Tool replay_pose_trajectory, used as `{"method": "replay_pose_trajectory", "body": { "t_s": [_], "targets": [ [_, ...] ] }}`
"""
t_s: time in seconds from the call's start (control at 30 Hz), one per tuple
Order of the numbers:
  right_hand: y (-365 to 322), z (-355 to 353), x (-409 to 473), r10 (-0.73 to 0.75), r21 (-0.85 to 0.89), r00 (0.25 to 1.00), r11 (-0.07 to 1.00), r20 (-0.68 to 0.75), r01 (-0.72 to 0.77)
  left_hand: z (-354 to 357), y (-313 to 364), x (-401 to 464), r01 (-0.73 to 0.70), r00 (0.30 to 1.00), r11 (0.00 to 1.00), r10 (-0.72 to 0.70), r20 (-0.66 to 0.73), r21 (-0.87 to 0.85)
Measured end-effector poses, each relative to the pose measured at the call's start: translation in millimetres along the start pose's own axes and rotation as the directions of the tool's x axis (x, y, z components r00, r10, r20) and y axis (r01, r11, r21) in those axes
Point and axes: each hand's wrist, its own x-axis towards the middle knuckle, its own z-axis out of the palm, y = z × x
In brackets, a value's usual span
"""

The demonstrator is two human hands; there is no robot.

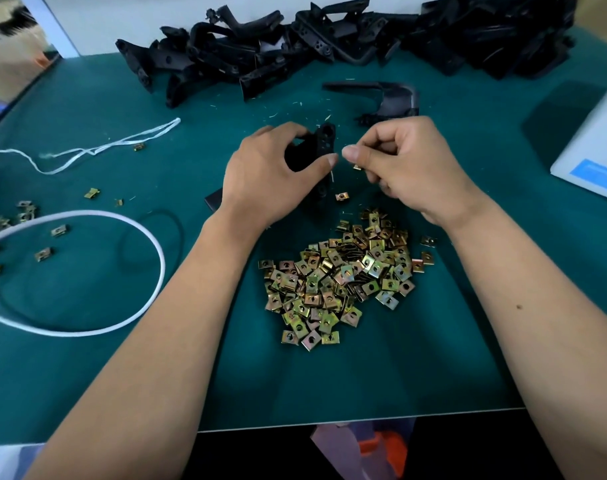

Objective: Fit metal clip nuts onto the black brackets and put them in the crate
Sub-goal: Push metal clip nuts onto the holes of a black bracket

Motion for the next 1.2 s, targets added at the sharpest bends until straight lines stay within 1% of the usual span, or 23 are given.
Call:
{"method": "replay_pose_trajectory", "body": {
  "t_s": [0.1, 0.13, 0.23, 0.3, 0.33, 0.43, 0.53, 0.63, 0.7, 0.8, 0.9, 1.0, 1.1, 1.13, 1.2],
  "targets": [
    [1.7, 1.8, -0.2, -0.009, 0.004, 0.998, 1.0, -0.06, 0.01, 2.8, -1.5, -0.4, -0.032, 0.999, 0.997, 0.031, 0.011, 0.068],
    [2.0, 2.6, 0.1, -0.006, 0.025, 0.997, 1.0, -0.072, 0.008, 2.5, -1.2, -0.4, -0.05, 0.999, 0.997, 0.05, 0.003, 0.062],
    [0.5, 5.9, 1.0, 0.0, 0.086, 0.999, 0.996, -0.036, 0.004, -2.2, 2.0, 0.2, -0.162, 0.986, 0.986, 0.16, -0.052, -0.048],
    [-1.2, 7.9, 1.0, 0.002, 0.13, 1.0, 0.991, -0.007, -0.001, -2.4, 4.8, -0.5, -0.238, 0.971, 0.966, 0.233, -0.059, -0.099],
    [-1.7, 8.2, 0.7, 0.0, 0.158, 1.0, 0.987, 0.005, -0.001, -1.6, 6.6, -1.2, -0.25, 0.968, 0.96, 0.244, -0.061, -0.125],
    [-3.0, 7.7, -0.4, -0.009, 0.22, 0.999, 0.976, 0.038, 0.0, 0.0, 10.0, -2.1, -0.219, 0.975, 0.948, 0.204, -0.088, -0.23],
    [-4.1, 6.9, -1.0, -0.008, 0.243, 1.0, 0.97, 0.012, 0.005, -0.7, 9.6, -0.9, -0.194, 0.981, 0.949, 0.185, -0.059, -0.249],
    [-3.9, 4.4, -0.2, -0.001, 0.217, 1.0, 0.976, -0.023, 0.006, 0.6, 8.1, -0.5, -0.169, 0.985, 0.963, 0.17, -0.017, -0.21],
    [-3.8, 3.6, -0.4, -0.015, 0.191, 1.0, 0.981, -0.006, 0.016, 2.9, 9.0, -1.0, -0.164, 0.985, 0.963, 0.17, 0.01, -0.215],
    [-4.5, 7.5, -1.6, -0.042, 0.134, 0.998, 0.99, 0.044, 0.036, 5.0, 12.1, -2.4, -0.181, 0.98, 0.947, 0.195, 0.027, -0.264],
    [-5.3, 9.9, -2.2, -0.039, 0.132, 0.999, 0.991, 0.039, 0.033, 5.6, 12.5, -3.0, -0.175, 0.98, 0.932, 0.197, 0.038, -0.318],
    [-6.2, 6.5, -2.1, -0.005, 0.213, 0.999, 0.977, 0.04, -0.003, 3.9, 11.5, -1.2, -0.121, 0.987, 0.899, 0.154, 0.045, -0.421],
    [-8.9, 5.2, -2.6, 0.053, 0.34, 0.994, 0.937, 0.101, -0.084, 0.3, 11.6, 0.7, -0.08, 0.991, 0.843, 0.126, 0.05, -0.531],
    [-9.6, 5.2, -2.8, 0.07, 0.375, 0.991, 0.92, 0.118, -0.109, -0.3, 11.1, 1.4, -0.072, 0.991, 0.826, 0.124, 0.055, -0.559],
    [-9.3, 2.7, -1.9, 0.084, 0.427, 0.991, 0.896, 0.103, -0.12, -1.3, 8.9, 2.8, -0.057, 0.991, 0.809, 0.115, 0.062, -0.585]
  ]
}}
